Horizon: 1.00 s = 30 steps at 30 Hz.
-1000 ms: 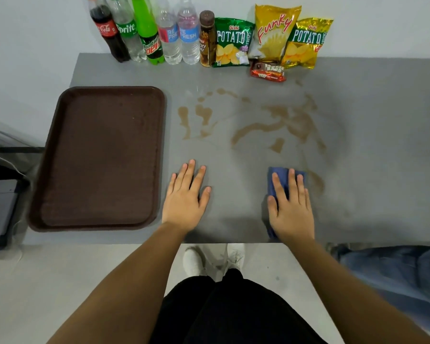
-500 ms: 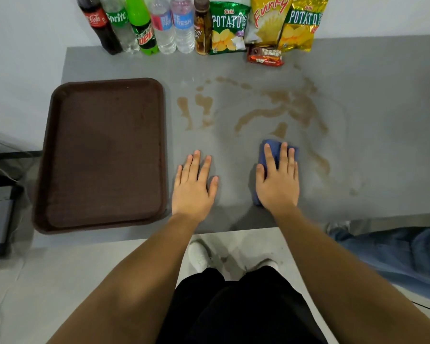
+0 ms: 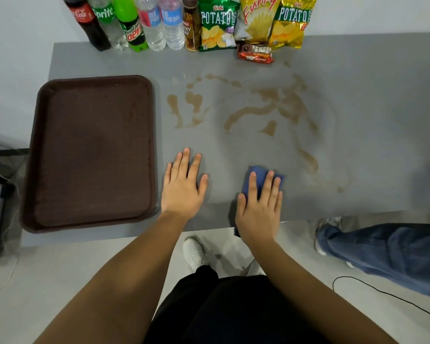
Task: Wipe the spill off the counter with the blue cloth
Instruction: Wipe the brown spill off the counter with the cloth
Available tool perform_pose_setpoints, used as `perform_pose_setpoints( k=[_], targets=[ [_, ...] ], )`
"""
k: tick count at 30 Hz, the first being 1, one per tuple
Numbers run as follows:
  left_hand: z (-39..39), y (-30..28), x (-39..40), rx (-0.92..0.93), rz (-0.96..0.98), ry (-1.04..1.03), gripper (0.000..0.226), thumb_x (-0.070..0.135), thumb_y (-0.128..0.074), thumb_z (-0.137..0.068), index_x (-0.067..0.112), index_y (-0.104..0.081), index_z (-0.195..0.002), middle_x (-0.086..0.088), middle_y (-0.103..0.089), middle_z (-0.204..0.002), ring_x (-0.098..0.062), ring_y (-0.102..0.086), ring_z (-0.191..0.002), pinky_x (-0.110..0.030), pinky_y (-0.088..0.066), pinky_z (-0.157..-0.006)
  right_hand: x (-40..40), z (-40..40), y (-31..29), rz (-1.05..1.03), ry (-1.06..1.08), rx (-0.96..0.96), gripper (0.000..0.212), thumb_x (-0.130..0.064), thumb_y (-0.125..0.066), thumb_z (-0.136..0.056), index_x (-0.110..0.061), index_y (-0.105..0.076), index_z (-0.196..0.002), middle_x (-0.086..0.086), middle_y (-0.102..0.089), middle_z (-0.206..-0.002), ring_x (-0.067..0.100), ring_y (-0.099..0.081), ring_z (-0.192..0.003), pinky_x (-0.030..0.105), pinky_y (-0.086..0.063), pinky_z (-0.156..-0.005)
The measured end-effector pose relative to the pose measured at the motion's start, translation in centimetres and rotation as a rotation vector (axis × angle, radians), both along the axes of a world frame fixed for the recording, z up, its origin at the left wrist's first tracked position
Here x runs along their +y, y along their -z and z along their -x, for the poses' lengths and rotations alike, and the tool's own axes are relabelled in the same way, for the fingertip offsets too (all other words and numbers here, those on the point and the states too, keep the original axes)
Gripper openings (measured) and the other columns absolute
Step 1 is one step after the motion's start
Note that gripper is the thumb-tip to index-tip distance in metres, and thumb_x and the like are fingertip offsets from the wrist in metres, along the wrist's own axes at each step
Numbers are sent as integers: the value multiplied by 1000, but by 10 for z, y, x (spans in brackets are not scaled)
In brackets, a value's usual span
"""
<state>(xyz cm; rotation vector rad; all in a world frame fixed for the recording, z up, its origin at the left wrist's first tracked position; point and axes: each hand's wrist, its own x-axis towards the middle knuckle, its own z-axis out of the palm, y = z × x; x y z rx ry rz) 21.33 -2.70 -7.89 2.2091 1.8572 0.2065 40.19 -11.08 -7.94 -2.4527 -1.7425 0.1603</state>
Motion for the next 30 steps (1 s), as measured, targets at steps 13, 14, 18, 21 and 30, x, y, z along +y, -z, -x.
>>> perform_pose_setpoints(
  k=[13, 14, 18, 21, 30],
  targets=[
    [0, -2, -1, -37, 6, 4, 60, 49, -30, -110, 26, -22, -164, -3, -9, -173, -21, -3, -160, -43, -3, -129, 56, -53, -9, 8, -170, 98, 61, -46, -37, -106, -34, -19, -163, 6, -9, -173, 28, -5, -160, 46, -12, -129],
    [1, -2, -1, -39, 9, 4, 60, 49, -30, -110, 26, -21, -164, -3, -9, -173, -20, -3, -160, -43, -2, -129, 54, -59, -9, 12, -138, 96, 60, -46, -36, -106, -34, -19, -163, 5, -8, -173, 28, -4, -160, 46, -13, -129],
    [1, -4, 0, -34, 11, 9, 61, 49, -29, -109, 26, -20, -165, -4, -8, -173, -20, -1, -160, -42, -1, -129, 31, -67, -8, -29, 17, 66, 61, -47, -31, -106, -27, -23, -163, 12, -12, -172, 33, -9, -159, 49, -17, -128],
    [1, -2, -1, -23, 7, 9, 61, 49, -28, -109, 26, -20, -165, -4, -8, -173, -20, -1, -160, -42, -1, -129, 11, -45, -5, -49, 94, 19, 61, -44, -33, -107, -21, -25, -163, 19, -15, -170, 38, -12, -158, 50, -17, -127],
    [0, 1, 1, -19, -43, 7, 61, 48, -34, -107, 23, -29, -163, -6, -18, -172, -25, -12, -159, -47, -11, -129, 75, -59, -9, 5, -277, 55, 63, -48, -35, -104, -31, -19, -163, 9, -11, -172, 29, -7, -159, 45, -12, -128]
  ],
)
